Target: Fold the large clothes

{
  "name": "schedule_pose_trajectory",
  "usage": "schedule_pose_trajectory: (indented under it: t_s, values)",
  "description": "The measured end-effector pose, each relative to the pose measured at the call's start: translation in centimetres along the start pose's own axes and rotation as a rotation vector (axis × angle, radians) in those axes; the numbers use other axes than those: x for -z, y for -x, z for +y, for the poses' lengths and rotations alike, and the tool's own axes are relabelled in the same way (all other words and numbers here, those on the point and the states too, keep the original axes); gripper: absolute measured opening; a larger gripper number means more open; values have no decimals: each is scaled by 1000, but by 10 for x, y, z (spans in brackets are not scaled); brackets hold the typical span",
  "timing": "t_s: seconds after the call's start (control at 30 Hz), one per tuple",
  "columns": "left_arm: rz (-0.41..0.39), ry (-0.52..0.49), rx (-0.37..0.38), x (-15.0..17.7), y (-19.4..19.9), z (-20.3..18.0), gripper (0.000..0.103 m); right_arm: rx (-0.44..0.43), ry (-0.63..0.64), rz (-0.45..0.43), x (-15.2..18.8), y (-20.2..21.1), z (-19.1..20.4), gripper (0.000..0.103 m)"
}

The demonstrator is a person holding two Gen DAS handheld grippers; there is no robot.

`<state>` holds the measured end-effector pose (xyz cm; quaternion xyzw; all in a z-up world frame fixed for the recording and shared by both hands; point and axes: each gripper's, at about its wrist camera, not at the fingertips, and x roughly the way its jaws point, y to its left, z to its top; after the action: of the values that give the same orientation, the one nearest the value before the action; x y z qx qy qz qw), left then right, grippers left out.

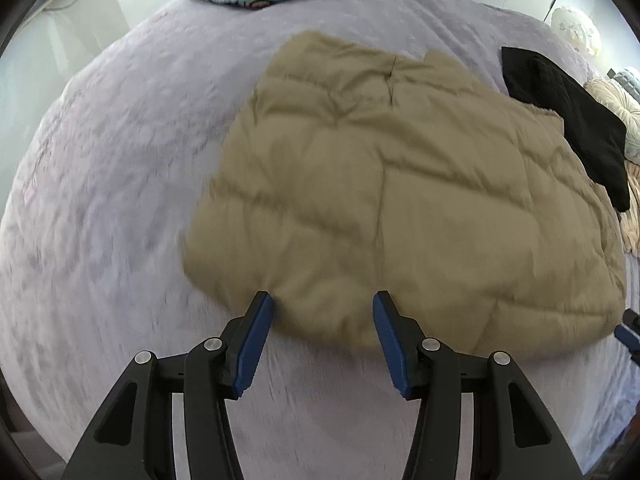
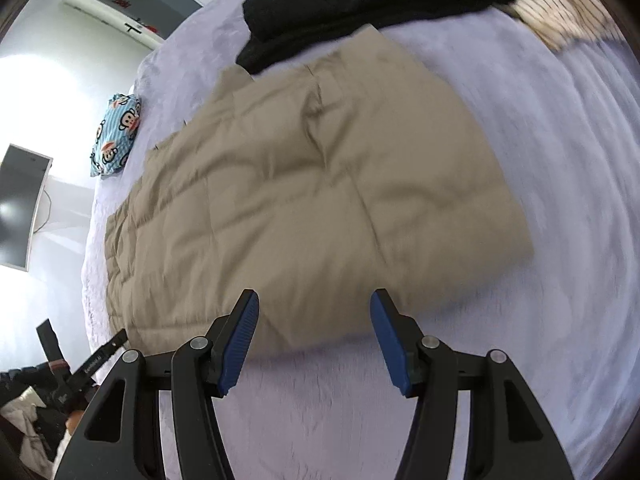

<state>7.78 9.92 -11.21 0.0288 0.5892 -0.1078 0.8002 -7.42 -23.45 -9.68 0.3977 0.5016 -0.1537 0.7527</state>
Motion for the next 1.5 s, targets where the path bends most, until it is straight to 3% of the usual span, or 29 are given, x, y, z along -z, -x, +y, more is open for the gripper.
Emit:
schedule_pose_trajectory:
  t_s: [0.03, 0.07, 0.1, 0.2, 0.53, 0.63, 1.37, 1.5]
  values:
    - [3, 5, -2, 4, 1, 0, 68, -1, -10, 6, 6, 0, -1, 62]
    - [-2, 15, -8, 8, 3, 2, 85, -2, -15, 9, 10, 0, -1, 62]
    - [-16, 26, -11, 13, 7, 3, 87, -1, -21, 13, 15, 0, -1, 62]
    - [-15, 38, 3, 22, 12, 6, 87, -13, -36, 19, 27, 0, -1, 78]
    - [42, 35, 16, 41, 8, 7, 88, -24, -82, 64, 55, -9, 0, 78]
    - [59, 40, 23, 45, 6, 8, 88, -44, -106, 70, 60, -11, -3, 88]
    - [98, 76, 25, 46, -11, 4, 88, -176, -246, 50, 64, -27, -17, 90]
    - [98, 137, 95, 36, -17, 10, 88, -233, -322, 15, 63, -28, -28, 90]
